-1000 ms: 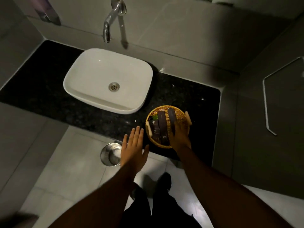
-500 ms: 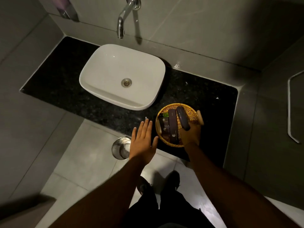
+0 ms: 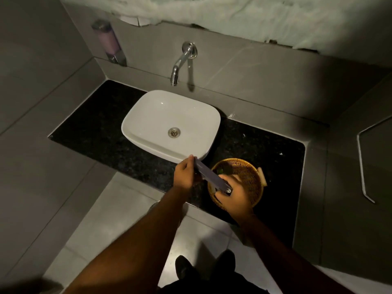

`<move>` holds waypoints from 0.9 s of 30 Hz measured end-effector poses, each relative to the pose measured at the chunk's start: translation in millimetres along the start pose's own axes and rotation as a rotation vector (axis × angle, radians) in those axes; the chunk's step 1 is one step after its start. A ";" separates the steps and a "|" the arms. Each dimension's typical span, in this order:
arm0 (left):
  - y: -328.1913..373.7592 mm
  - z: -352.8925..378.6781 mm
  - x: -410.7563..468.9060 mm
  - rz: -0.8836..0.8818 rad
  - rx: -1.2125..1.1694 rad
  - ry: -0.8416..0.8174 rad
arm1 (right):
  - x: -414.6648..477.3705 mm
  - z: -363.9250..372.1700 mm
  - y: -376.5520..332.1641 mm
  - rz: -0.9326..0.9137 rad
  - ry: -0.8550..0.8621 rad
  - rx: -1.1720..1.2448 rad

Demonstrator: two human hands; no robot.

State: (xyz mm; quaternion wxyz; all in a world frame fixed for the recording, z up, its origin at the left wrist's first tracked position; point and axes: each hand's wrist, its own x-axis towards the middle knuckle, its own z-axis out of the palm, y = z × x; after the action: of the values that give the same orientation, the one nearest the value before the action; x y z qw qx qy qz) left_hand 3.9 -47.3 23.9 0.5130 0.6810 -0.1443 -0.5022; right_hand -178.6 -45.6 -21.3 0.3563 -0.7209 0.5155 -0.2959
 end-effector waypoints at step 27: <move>6.5 -44.1 -20.0 -0.159 0.011 -0.096 | 11.0 -18.7 -16.2 0.005 -0.303 0.020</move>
State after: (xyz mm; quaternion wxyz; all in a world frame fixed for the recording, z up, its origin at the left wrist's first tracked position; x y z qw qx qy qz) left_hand 33.6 -11.5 38.7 0.4602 0.6683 -0.1172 -0.5727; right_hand -181.6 -56.5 3.2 0.4380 -0.7523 0.4547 -0.1881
